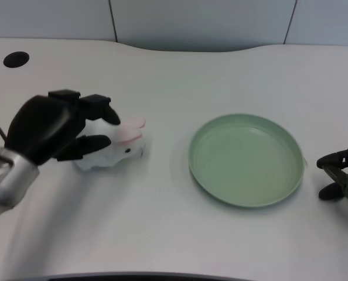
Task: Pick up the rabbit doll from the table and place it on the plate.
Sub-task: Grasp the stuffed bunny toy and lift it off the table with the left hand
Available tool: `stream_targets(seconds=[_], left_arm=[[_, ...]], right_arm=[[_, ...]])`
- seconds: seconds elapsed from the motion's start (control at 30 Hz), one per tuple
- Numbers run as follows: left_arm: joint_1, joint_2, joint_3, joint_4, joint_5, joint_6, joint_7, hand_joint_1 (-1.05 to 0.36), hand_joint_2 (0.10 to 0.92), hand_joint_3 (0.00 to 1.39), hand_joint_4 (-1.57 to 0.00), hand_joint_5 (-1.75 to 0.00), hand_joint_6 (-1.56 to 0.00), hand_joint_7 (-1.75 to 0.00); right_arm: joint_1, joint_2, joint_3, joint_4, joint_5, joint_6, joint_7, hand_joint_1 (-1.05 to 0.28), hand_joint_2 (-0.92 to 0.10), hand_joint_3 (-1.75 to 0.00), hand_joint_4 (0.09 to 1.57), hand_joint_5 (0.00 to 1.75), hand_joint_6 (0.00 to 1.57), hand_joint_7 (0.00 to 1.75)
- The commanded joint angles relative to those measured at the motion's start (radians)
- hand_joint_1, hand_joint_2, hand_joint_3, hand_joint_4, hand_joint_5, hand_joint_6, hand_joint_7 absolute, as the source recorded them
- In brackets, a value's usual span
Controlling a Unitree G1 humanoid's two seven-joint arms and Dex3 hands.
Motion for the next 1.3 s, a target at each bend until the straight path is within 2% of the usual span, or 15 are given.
stream_targets(seconds=[0.03, 0.13, 0.2, 0.3, 0.43, 0.6, 0.7, 0.77, 0.87, 0.9, 0.93, 1.03, 1.13, 1.2, 1.3], left_arm=[[-0.080, 0.025, -0.053, 0.047, 0.035, 0.048, -0.036, -0.61, 0.921, 0.19, -0.41, -0.32, -0.50, -0.06], [-0.148, 0.013, -0.089, 0.083, 0.023, 0.088, -0.124, -0.70, 0.921, 0.13, -0.30, -0.12, -0.37, -0.01], [-0.199, -0.002, -0.120, 0.121, 0.017, 0.122, -0.212, -0.83, 0.921, 0.11, -0.21, -0.06, -0.27, 0.00], [-0.252, -0.025, -0.163, 0.175, 0.019, 0.167, -0.291, -0.94, 0.921, 0.11, -0.12, -0.01, -0.17, 0.00], [-0.308, -0.083, -0.225, 0.276, 0.032, 0.229, -0.341, -1.03, 0.921, 0.09, -0.01, 0.00, -0.05, 0.00], [-0.353, -0.145, -0.270, 0.368, 0.024, 0.275, -0.374, -1.05, 0.921, 0.09, 0.00, 0.00, 0.00, 0.00], [-0.384, -0.190, -0.291, 0.421, 0.019, 0.310, -0.418, -1.05, 0.921, 0.09, 0.00, 0.00, 0.00, 0.00], [-0.400, -0.210, -0.296, 0.448, 0.008, 0.326, -0.457, -1.05, 0.921, 0.09, 0.00, 0.00, 0.00, 0.00], [-0.417, -0.236, -0.313, 0.478, 0.012, 0.358, -0.489, -1.05, 0.916, 0.07, 0.00, 0.00, 0.00, 0.00], [-0.422, -0.246, -0.323, 0.488, 0.019, 0.374, -0.491, -1.05, 0.916, 0.07, 0.00, 0.00, 0.00, 0.00], [-0.426, -0.256, -0.334, 0.497, 0.026, 0.391, -0.490, -1.05, 0.906, 0.06, 0.00, 0.00, 0.00, 0.00], [-0.434, -0.267, -0.354, 0.510, 0.029, 0.413, -0.487, -1.05, 0.897, 0.04, 0.00, 0.00, 0.00, 0.00], [-0.443, -0.278, -0.393, 0.528, 0.057, 0.444, -0.464, -1.05, 0.882, 0.03, 0.00, 0.00, 0.00, 0.00], [-0.447, -0.281, -0.422, 0.539, 0.083, 0.469, -0.422, -1.05, 0.872, 0.02, 0.00, 0.00, 0.00, 0.00], [-0.450, -0.273, -0.445, 0.545, 0.100, 0.475, -0.373, -1.05, 0.878, 0.02, 0.00, 0.00, 0.00, 0.00]], right_arm=[[0.008, -0.005, -0.005, -0.007, 0.005, 0.008, -0.010, -0.81, -0.92, -0.06, 0.96, 1.00, 0.88, 0.89], [0.012, -0.005, -0.002, -0.020, 0.000, 0.021, -0.015, -0.80, -0.92, -0.05, 0.96, 1.00, 0.87, 0.89], [0.014, -0.004, -0.005, -0.024, 0.005, 0.022, -0.010, -0.80, -0.92, -0.05, 0.95, 1.01, 0.87, 0.90], [0.021, -0.002, -0.009, -0.033, 0.013, 0.026, -0.003, -0.80, -0.92, -0.04, 0.96, 1.00, 0.88, 0.90], [0.043, -0.003, -0.006, -0.072, 0.011, 0.038, -0.003, -0.79, -0.92, -0.05, 0.95, 0.99, 0.86, 0.89], [0.054, -0.004, -0.009, -0.083, 0.014, 0.039, 0.002, -0.79, -0.92, -0.06, 0.95, 1.00, 0.86, 0.89], [0.063, -0.006, -0.008, -0.106, 0.013, 0.055, 0.001, -0.79, -0.92, -0.05, 0.95, 1.00, 0.86, 0.89], [0.068, -0.008, -0.008, -0.115, 0.014, 0.058, 0.005, -0.80, -0.92, -0.05, 0.95, 1.00, 0.86, 0.90], [0.072, -0.010, -0.013, -0.107, 0.019, 0.038, 0.014, -0.80, -0.92, -0.06, 0.95, 1.01, 0.86, 0.90], [0.074, -0.012, -0.013, -0.107, 0.018, 0.038, 0.016, -0.80, -0.92, -0.06, 0.95, 1.01, 0.86, 0.90], [0.077, -0.014, -0.013, -0.114, 0.018, 0.046, 0.016, -0.81, -0.92, -0.06, 0.95, 1.01, 0.85, 0.90], [0.082, -0.015, -0.012, -0.127, 0.017, 0.058, 0.015, -0.82, -0.92, -0.06, 0.95, 1.00, 0.85, 0.90], [0.092, -0.014, -0.012, -0.141, 0.020, 0.060, 0.018, -0.80, -0.92, -0.06, 0.95, 0.99, 0.85, 0.89], [0.099, -0.011, -0.016, -0.148, 0.028, 0.057, 0.023, -0.79, -0.92, -0.06, 0.95, 0.99, 0.85, 0.90], [0.105, -0.010, -0.015, -0.157, 0.028, 0.059, 0.020, -0.80, -0.92, -0.05, 0.96, 0.99, 0.86, 0.90]])
